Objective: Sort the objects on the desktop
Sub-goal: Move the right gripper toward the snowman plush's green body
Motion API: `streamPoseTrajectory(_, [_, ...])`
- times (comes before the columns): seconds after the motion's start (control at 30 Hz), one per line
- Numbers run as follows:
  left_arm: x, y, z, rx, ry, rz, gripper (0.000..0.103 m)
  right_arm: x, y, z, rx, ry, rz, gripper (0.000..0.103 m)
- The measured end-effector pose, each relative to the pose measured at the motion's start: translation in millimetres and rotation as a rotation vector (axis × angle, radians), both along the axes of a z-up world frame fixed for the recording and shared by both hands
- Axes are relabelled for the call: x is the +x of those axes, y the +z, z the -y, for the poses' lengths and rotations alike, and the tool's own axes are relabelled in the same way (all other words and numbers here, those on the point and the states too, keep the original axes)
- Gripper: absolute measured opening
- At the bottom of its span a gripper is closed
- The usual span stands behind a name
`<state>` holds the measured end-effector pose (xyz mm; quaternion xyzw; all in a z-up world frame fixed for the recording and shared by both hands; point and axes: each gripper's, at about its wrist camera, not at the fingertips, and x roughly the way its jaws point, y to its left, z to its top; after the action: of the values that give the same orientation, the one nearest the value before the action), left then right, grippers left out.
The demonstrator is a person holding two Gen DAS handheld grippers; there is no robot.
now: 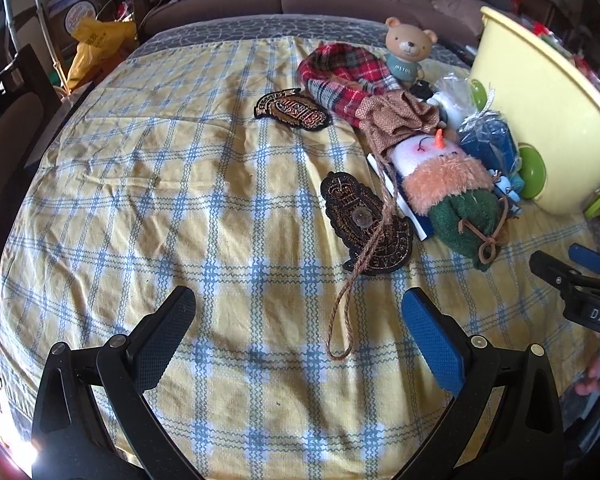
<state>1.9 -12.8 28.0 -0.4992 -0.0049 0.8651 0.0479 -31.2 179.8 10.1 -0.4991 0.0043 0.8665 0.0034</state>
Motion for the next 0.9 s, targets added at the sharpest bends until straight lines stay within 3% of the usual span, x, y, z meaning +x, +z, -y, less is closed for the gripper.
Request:
streamPoseTrajectory(0.1, [4, 13, 8, 0.025, -0.023, -0.029, 0.103, 8, 15, 9, -0.042, 0.039, -0.042, 0.100])
streamPoseTrajectory(0.33, [3, 30, 33, 0.095, -0.028, -0.033, 0.103, 14, 23, 33, -0.056, 0.177, -0.014, 0.100])
streamPoseTrajectory(0.7, [-31, 73, 60, 0.087, -0.018, -0.100, 0.103, -1, 65, 84, -0.107, 0.282, -0.124, 0.090])
streamPoseTrajectory(0.9, [-52, 71, 68, 0.196, 0.017, -0.095, 0.103, -23, 74, 89, -0.158, 0.306, -0.138, 0.086])
